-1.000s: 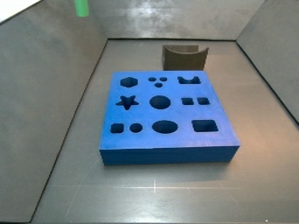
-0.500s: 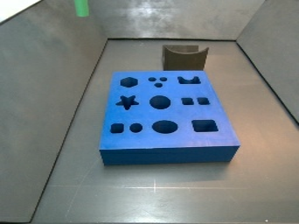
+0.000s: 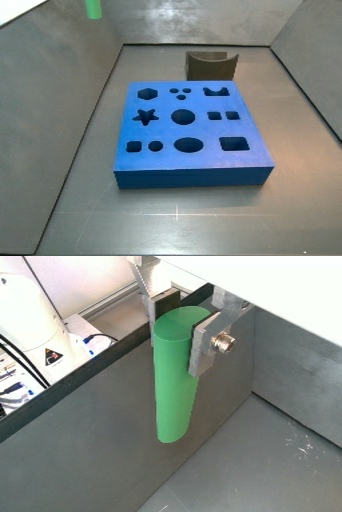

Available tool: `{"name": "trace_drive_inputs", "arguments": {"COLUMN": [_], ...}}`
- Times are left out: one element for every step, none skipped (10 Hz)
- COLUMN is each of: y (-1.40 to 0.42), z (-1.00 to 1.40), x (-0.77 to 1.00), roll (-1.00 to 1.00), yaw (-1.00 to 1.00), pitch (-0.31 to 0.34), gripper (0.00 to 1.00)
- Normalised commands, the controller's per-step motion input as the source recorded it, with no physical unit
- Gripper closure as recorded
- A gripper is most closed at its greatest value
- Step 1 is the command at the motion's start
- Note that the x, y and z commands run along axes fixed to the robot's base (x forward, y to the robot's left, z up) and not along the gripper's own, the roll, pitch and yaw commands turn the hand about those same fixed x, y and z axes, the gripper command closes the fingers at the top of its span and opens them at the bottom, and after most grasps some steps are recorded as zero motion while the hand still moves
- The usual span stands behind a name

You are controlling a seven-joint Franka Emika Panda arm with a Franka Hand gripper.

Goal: Pick up the oval object. Move up. Move to above the board. Insert the oval object.
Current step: Move to above the board.

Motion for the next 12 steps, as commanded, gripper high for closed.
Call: {"name": "trace_drive_inputs", "arguments": {"y": [-0.01,-0.01,-0.01,-0.01,-0.01,-0.01,-0.01,-0.01,-0.01,-1.0,-1.0,-1.0], "z": [0.01,0.01,0.01,0.01,0.01,0.01,0.01,0.01,0.01,0.15,0.15,0.14], "x": [-0.41,-0.41,-0.41,-0.41,-0.41,-0.41,-0.41,-0.41,-0.41,0.63,0.63,0.65], "roll": [-0.08,-0.08,-0.08,-0.08,-0.08,-0.08,-0.08,-0.08,-0.08,0.42,0.42,0.34], "yaw": [0.0,0.0,0.0,0.0,0.0,0.0,0.0,0.0,0.0,-0.22,-0.22,-0.09], "pitch": [0.057,0.057,0.057,0.057,0.057,0.057,0.057,0.057,0.057,-0.024,-0.021,0.038], "gripper": [1.0,1.0,1.0,1.0,1.0,1.0,1.0,1.0,1.0,1.0,1.0,1.0]}}
